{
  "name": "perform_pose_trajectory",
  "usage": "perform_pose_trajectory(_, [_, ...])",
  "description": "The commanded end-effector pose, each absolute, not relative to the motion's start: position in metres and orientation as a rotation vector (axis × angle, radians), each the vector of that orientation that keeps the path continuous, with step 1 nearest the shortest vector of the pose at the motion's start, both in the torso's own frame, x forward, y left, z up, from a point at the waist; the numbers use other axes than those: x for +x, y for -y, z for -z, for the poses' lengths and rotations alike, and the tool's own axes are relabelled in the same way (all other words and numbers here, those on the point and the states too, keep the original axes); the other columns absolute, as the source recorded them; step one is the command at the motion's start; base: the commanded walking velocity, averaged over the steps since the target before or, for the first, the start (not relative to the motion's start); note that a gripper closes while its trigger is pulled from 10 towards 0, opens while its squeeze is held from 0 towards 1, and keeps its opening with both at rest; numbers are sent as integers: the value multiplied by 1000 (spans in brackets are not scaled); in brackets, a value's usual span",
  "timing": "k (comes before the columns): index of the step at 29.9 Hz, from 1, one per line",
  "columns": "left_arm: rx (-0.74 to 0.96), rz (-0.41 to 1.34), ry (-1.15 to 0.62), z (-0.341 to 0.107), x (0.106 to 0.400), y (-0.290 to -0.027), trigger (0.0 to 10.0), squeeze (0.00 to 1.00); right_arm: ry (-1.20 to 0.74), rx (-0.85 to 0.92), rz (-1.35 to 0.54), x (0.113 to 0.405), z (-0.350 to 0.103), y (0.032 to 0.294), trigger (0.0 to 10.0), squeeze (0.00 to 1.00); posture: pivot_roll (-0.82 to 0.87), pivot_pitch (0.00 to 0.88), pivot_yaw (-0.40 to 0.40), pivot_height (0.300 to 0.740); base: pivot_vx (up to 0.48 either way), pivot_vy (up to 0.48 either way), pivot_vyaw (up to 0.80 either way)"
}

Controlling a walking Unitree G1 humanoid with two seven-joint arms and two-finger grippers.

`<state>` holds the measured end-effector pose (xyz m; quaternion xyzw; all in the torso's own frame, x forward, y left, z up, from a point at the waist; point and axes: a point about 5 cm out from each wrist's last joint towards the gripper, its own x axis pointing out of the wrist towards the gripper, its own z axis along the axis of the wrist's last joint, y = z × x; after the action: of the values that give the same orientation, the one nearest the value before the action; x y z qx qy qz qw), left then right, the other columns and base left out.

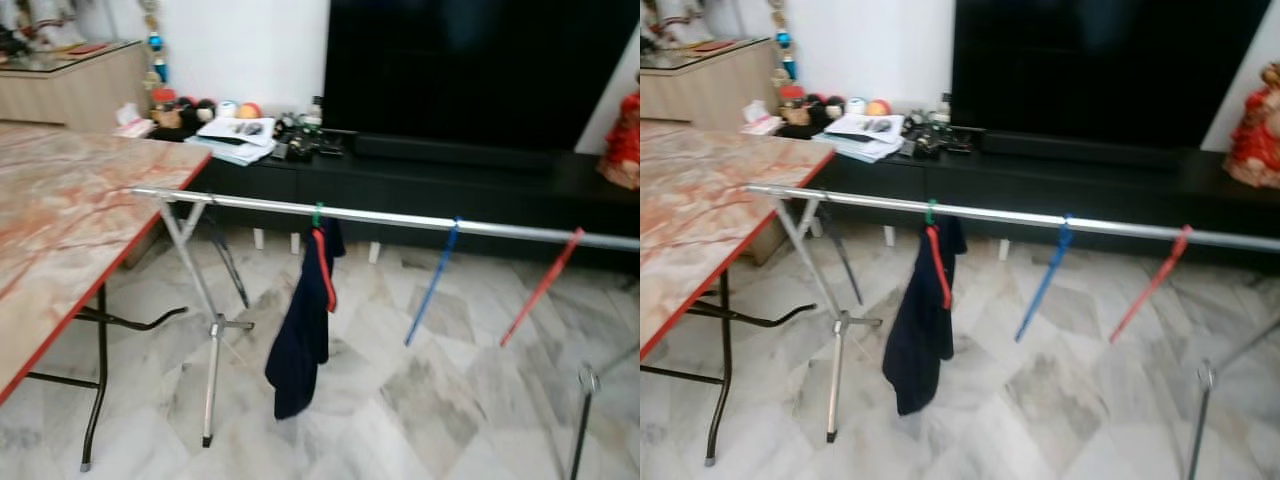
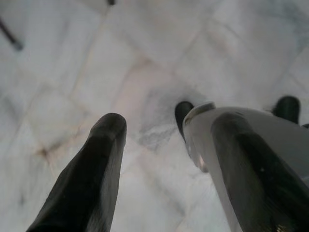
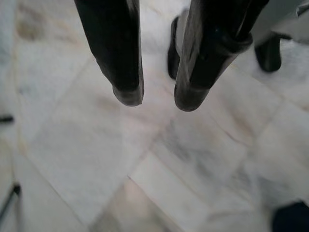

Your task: Hang hanger

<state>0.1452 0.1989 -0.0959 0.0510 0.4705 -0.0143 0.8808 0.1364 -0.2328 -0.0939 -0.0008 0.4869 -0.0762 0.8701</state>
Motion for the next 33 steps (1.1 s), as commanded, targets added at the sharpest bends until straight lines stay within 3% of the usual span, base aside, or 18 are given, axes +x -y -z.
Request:
perform_pose_trajectory(1, [133, 18, -996, 96, 142, -209, 10000, 0, -1011, 14, 145, 141, 94, 225, 10000, 0, 14, 20, -11, 740, 0, 0, -788])
perform_pose_trajectory(23, [149, 32, -989, 94, 150, -202, 10000, 0, -996, 9, 148, 151, 91, 225, 10000, 0, -10, 0, -5, 740, 0, -37, -788])
perform_pose_trajectory(33, [167, 43, -1009, 96, 143, -206, 10000, 0, -1012, 27, 166, 137, 96, 222, 10000, 0, -19, 2, 25, 740, 0, 0, -788])
